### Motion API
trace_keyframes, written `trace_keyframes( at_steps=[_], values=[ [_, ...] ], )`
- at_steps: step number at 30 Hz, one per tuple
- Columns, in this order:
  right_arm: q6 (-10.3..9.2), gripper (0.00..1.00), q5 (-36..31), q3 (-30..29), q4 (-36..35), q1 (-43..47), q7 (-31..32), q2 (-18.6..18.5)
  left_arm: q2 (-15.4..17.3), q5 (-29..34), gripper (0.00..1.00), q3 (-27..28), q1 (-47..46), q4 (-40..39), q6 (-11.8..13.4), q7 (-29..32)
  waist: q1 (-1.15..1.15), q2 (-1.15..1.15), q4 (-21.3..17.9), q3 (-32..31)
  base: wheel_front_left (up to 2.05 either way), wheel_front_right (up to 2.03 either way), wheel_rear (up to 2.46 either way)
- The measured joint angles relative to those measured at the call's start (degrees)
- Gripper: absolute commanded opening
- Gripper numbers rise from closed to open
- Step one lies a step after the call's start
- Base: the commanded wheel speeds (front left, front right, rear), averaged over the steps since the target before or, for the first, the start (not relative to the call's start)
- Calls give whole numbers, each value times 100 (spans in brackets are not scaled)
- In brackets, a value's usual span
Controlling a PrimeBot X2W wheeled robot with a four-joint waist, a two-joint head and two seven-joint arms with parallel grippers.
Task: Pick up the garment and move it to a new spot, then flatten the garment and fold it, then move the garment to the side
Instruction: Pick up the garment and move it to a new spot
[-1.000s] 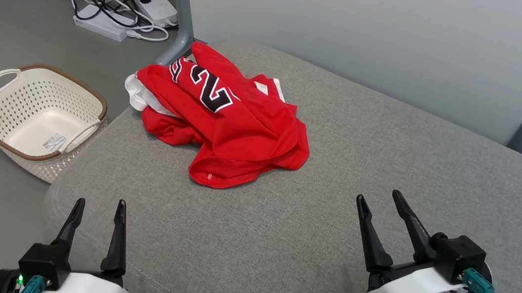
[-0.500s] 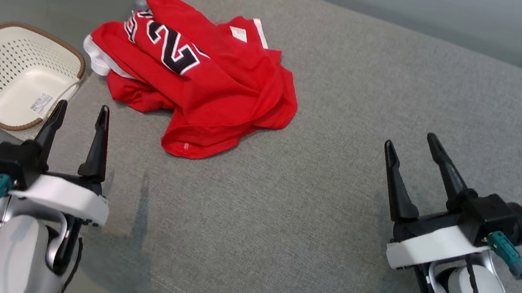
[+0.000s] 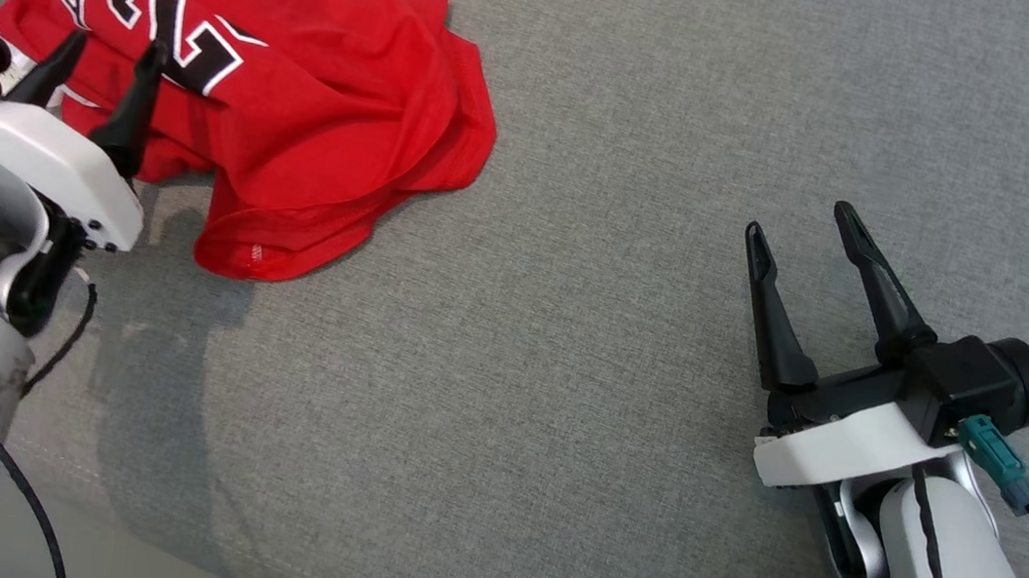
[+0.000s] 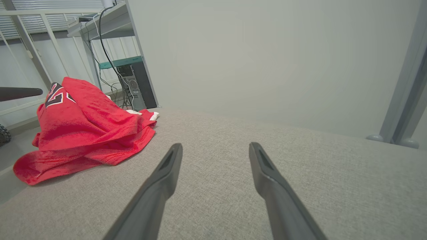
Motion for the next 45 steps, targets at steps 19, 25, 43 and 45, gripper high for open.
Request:
trace_keyframes(
  at_steps=[19,25,43,45],
  values=[
    [0,100,-35,60,-97,-224,0,1,744,-1546,100,-1217,-1047,884,0,1322,0,0,-489,605,0,0,0],
    [0,100,-36,75,-114,-267,-16,3,775,-1734,100,-1392,-1195,1206,0,1451,0,0,-550,667,0,0,0],
    [0,100,183,54,-7,-142,-15,-4,1106,-2271,0,-1853,-1237,1152,0,105,0,0,-636,98,0,0,0],
    [0,100,230,59,7,-74,-15,-2,1149,-2246,0,-1873,-1237,1117,0,-221,0,0,-639,-45,0,0,0]
  ],
)
